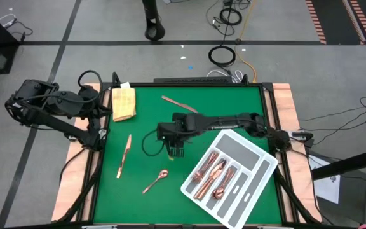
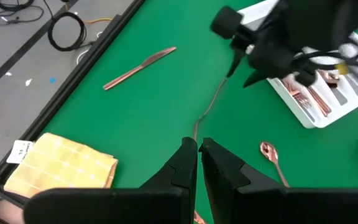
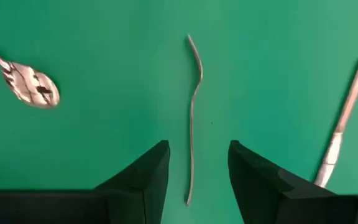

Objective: Sort silverware
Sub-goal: Put the bronze fork into the silverware tray, then put the bronze knife into the silverware tray

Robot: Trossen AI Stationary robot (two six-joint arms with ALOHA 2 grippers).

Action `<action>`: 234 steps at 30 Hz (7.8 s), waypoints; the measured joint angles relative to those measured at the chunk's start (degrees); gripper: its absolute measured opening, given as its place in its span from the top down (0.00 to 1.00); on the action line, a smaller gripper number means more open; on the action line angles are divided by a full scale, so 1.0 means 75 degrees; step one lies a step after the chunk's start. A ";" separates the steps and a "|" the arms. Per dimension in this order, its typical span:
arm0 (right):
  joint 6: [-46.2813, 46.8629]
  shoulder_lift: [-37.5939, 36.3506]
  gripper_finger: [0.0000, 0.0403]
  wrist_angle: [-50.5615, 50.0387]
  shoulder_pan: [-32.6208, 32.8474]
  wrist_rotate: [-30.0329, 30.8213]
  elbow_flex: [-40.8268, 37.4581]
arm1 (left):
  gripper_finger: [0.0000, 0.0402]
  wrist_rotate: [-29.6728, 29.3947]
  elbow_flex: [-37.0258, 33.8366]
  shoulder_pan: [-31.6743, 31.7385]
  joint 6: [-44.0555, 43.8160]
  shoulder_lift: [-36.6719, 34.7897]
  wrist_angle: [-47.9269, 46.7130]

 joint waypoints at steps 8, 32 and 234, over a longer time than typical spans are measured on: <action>-0.0590 0.0927 0.62 0.0417 -0.0346 -0.0570 -0.0180 | 0.92 0.0000 0.0000 0.0000 0.0003 -0.0032 0.0000; 0.1737 0.2022 0.99 0.0656 -0.0696 -0.1426 -0.0157 | 0.92 -0.0058 0.0000 0.0003 0.0282 -0.0134 0.0000; 0.0440 -0.3918 0.65 -0.2634 0.2598 -0.0418 0.0420 | 0.53 0.3084 -0.8244 -0.1239 -0.8010 0.3719 0.5517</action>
